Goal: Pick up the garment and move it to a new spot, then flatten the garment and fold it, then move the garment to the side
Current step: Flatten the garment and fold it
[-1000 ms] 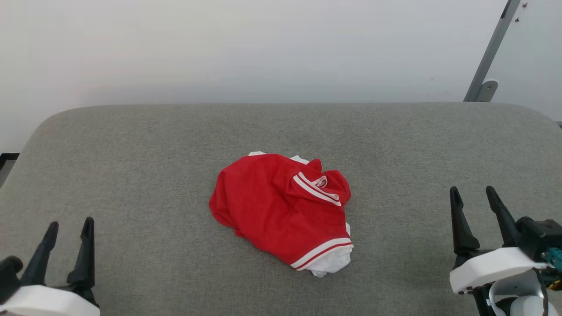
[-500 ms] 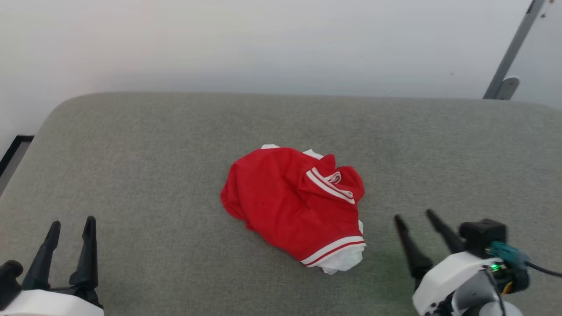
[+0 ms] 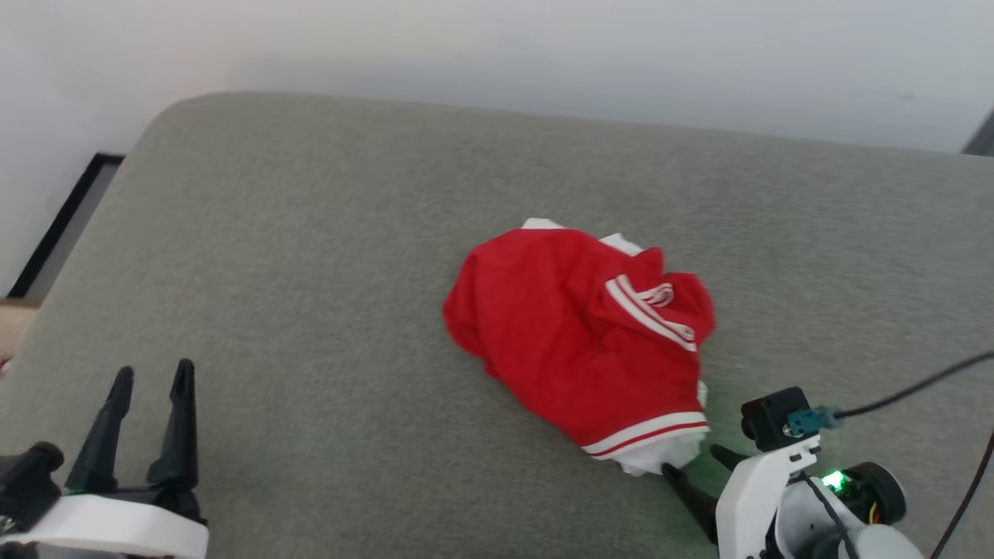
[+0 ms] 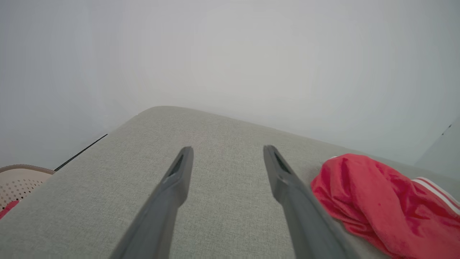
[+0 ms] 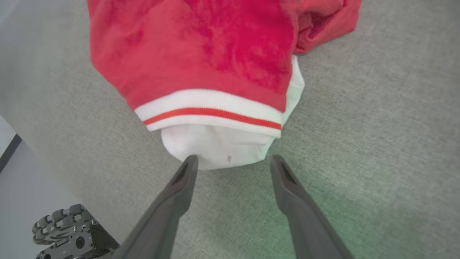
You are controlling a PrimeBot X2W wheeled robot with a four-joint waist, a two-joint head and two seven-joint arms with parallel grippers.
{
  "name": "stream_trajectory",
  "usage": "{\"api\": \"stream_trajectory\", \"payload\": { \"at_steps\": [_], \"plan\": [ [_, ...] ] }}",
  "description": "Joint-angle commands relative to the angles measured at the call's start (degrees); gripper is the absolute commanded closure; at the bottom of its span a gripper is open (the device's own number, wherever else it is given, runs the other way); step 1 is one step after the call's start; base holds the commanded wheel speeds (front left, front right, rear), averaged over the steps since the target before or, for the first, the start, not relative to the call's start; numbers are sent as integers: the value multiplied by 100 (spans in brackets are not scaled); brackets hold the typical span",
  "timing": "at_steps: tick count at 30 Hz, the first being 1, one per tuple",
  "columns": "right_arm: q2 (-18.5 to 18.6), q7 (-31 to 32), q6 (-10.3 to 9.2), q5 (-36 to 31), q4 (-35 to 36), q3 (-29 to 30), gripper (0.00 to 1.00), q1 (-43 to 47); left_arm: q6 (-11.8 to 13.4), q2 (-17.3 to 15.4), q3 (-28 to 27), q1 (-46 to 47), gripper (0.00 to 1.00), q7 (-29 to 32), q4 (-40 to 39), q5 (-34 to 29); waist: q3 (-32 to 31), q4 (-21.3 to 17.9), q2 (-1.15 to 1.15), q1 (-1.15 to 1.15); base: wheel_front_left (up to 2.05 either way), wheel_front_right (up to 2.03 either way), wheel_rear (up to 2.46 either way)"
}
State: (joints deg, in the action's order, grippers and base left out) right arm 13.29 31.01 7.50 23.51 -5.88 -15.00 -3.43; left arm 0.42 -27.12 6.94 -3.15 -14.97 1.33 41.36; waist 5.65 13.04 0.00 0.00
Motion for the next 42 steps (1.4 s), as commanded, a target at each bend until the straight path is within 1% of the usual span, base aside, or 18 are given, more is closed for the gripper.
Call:
{"api": "stream_trajectory", "payload": {
  "at_steps": [1,3,5,10,11,12,15,19,21,23,27,31,33,36,40,41,42],
  "plan": [
    [17,47,-2,-59,-22,3,0,-81,-29,8,-16,100,0,-30,9,-42,106,124,0,0,0,0,0],
    [51,183,-2,-199,-102,37,0,-196,-69,80,25,153,0,-30,65,-87,175,238,0,0,0,0,0],
    [0,295,-2,-264,-235,31,0,-284,-107,139,47,210,0,-30,109,-103,235,331,0,0,0,0,0],
    [43,527,-2,-371,-781,-235,0,-573,-205,284,61,333,0,-30,247,-136,313,480,0,0,0,0,0],
    [86,540,-2,-447,-888,-366,68,-643,-223,293,64,334,0,-30,277,-138,315,496,0,0,0,0,0],
    [96,500,-2,-440,-1012,-405,100,-691,-238,303,71,346,0,-30,309,-155,312,514,0,0,0,0,0],
    [87,518,-2,-352,-1222,-491,100,-749,-269,340,55,373,0,-30,377,-158,268,517,0,0,0,0,0],
    [262,587,-4,-279,-1053,-374,100,-830,-290,342,-15,278,0,-30,420,-157,166,422,0,0,0,0,0],
    [397,603,-10,-313,-811,-166,100,-850,-299,327,-53,221,0,-29,414,-126,110,351,0,0,0,0,0],
    [446,691,-7,-302,-537,41,100,-821,-297,301,-76,172,0,-30,408,-113,54,273,0,0,0,0,0],
    [679,955,-6,-410,-27,674,100,-710,-303,275,-68,153,0,-5,385,-84,-10,156,0,0,0,0,0],
    [758,1253,-5,-506,145,1348,100,-594,-296,288,-19,208,0,18,396,-101,-7,120,0,0,0,0,0],
    [804,1359,-6,-613,46,1663,100,-562,-320,303,12,259,0,31,411,-92,15,130,0,0,0,0,0],
    [715,1397,-5,-697,-273,1994,100,-582,-344,323,71,345,0,42,449,-97,58,178,0,0,0,0,0],
    [527,1240,-6,-701,-915,2183,100,-773,-394,314,157,472,0,86,533,-104,103,246,0,0,0,0,0],
    [527,1240,-6,-701,-915,2183,100,-773,-394,314,157,472,0,86,533,-104,103,246,0,0,0,0,0],
    [520,1180,-5,-781,-1052,2183,74,-816,-404,310,186,509,0,120,555,-101,108,258,0,0,0,0,0]
  ]
}}
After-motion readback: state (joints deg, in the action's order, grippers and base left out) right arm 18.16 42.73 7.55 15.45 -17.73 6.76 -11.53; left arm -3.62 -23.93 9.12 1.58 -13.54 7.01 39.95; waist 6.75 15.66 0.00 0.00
